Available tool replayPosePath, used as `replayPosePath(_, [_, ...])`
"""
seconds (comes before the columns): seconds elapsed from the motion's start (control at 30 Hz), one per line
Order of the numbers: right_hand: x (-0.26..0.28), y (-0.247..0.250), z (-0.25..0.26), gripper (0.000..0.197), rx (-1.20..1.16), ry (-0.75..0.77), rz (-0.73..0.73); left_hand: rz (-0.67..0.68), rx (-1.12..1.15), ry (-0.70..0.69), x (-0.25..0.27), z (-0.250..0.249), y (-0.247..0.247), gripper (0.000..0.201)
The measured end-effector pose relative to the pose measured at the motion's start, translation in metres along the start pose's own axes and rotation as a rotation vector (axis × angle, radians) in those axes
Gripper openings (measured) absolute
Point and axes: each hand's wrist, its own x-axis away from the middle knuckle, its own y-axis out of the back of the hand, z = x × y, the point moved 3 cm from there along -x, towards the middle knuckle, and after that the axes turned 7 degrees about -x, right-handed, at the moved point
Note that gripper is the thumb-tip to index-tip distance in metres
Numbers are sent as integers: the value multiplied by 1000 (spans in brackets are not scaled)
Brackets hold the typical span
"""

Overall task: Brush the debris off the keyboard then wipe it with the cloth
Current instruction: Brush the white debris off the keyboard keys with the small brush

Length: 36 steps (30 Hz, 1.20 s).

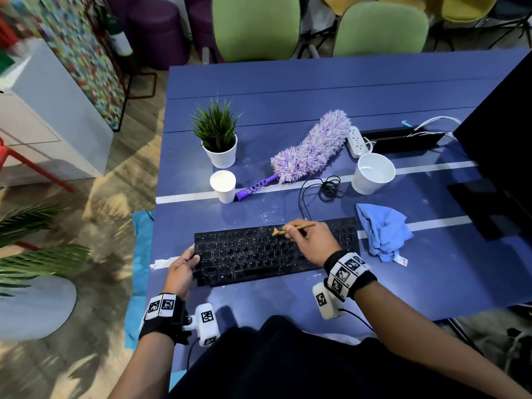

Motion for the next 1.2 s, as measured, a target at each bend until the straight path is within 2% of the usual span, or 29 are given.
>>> replayPosePath(0.1, [-5, 7, 0, 37, 247, -58, -126, -2, 4, -1, 3, -3, -1, 38])
replayPosePath(0.17, [-5, 7, 1, 34, 167, -24, -117, -13, 7, -5, 4, -3, 0, 39])
replayPosePath(0.23, [-1, 1, 9, 26, -14, 30, -9, -16, 10, -7, 4, -2, 0, 39])
replayPosePath(0.3, [5, -3, 14, 24, -39, 46, 43, -14, 3, -17, 3, -3, -1, 39])
replayPosePath(0.4, [2, 11, 13, 36, 359, -96, -100, -14, -19, -26, 6, -7, -3, 40])
replayPosePath(0.43, [1, 19, 11, 39, 398, -140, -160, -14, -23, -29, 7, -7, -3, 39])
replayPosePath(0.5, [-2, 24, 5, 38, 295, -115, -178, -17, -28, -36, 7, -8, -3, 39])
replayPosePath(0.57, [-4, 23, 1, 32, 120, -63, -106, -14, -27, -40, 6, -9, -3, 39])
replayPosePath(0.63, [-5, 27, -6, 38, 192, -108, -43, -8, -23, -43, 5, -9, -3, 39])
replayPosePath(0.73, [-2, 52, -26, 42, 418, -258, -164, -3, -23, -37, 7, -10, -2, 38])
replayPosePath(0.8, [-2, 70, -44, 35, 361, -288, -236, -8, -26, -32, 7, -9, -1, 39])
replayPosePath(0.9, [-3, 85, -61, 32, 148, -240, -294, -12, -28, -25, 7, -7, 1, 40])
replayPosePath(1.0, [6, 87, -73, 26, 69, -248, -284, -11, -19, -21, 6, -5, 1, 40])
replayPosePath(1.1, [17, 80, -94, 26, 45, -364, -174, -22, -2, -18, 6, -5, 1, 40])
replayPosePath(1.2, [27, 82, -100, 27, -46, -372, -284, -17, 3, -10, 6, -1, 2, 41])
